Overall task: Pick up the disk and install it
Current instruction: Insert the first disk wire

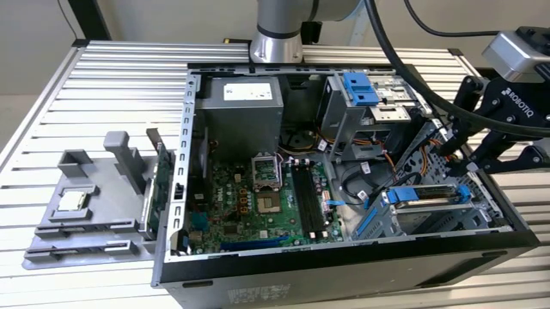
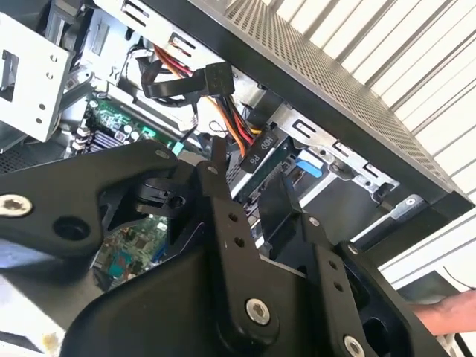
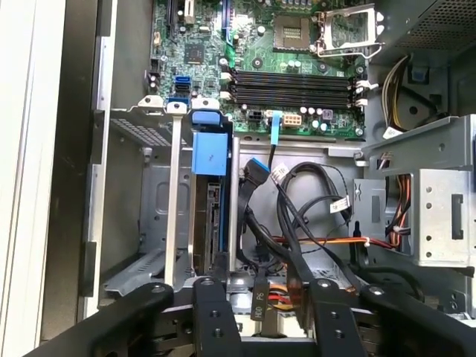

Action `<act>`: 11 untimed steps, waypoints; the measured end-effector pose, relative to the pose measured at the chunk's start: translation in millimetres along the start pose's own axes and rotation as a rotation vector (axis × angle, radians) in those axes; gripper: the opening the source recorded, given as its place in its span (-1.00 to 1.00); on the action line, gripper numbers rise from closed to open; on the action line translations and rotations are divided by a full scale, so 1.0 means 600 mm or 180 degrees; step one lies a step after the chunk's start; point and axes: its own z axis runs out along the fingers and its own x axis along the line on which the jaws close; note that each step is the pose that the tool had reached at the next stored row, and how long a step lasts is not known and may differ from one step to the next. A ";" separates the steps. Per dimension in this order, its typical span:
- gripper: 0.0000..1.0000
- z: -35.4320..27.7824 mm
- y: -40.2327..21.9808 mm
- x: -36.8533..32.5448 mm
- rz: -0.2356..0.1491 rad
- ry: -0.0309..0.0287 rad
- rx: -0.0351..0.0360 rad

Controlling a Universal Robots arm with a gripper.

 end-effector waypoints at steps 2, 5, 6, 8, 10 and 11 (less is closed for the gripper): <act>1.00 0.000 0.000 0.000 0.0000 0.0000 0.0000; 1.00 0.000 0.000 0.000 -0.0001 0.0000 0.0000; 1.00 0.000 0.000 0.000 -0.0001 0.0000 0.0000; 1.00 0.000 0.000 0.000 -0.0001 0.0000 0.0000; 1.00 0.000 0.000 0.000 -0.0001 0.0000 0.0000; -1.00 0.000 0.000 0.000 -0.0001 0.0000 0.0000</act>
